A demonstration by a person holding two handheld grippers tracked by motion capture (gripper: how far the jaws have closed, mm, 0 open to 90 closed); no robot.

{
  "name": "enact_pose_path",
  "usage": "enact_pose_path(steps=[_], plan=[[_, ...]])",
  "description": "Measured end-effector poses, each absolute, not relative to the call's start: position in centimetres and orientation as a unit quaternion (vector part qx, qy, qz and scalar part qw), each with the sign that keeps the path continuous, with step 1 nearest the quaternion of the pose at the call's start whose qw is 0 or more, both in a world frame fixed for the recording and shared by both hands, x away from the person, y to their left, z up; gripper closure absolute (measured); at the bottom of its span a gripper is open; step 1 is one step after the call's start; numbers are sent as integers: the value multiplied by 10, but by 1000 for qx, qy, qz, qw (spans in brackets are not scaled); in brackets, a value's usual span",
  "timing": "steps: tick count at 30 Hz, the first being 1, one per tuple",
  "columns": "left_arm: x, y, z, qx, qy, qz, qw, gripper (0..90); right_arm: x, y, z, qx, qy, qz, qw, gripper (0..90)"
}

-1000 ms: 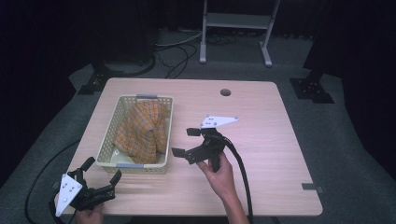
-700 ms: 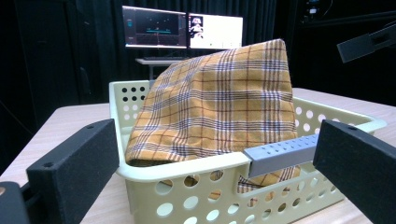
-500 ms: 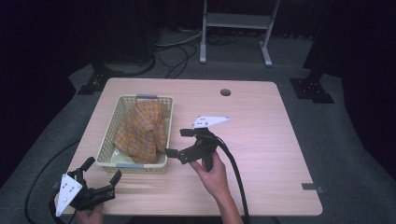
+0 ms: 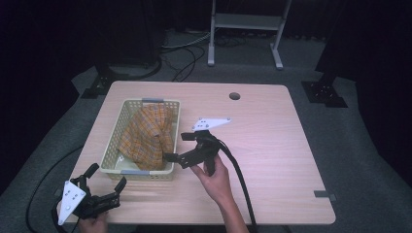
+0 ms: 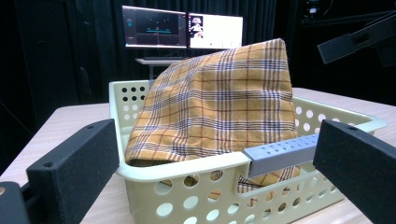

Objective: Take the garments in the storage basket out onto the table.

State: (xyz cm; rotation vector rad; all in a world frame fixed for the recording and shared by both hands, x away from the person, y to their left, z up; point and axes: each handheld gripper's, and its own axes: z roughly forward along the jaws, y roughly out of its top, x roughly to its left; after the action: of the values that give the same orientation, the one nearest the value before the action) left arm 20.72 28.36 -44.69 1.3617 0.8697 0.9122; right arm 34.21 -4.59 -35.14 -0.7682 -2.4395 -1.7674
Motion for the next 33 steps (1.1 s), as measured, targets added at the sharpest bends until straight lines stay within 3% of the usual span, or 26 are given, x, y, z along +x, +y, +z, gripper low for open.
enact_pose_path(steps=[33], plan=[[207, 284, -447, 588, 374, 392, 600, 1, 358, -20, -351, -253, -790, -559, 7, 12]])
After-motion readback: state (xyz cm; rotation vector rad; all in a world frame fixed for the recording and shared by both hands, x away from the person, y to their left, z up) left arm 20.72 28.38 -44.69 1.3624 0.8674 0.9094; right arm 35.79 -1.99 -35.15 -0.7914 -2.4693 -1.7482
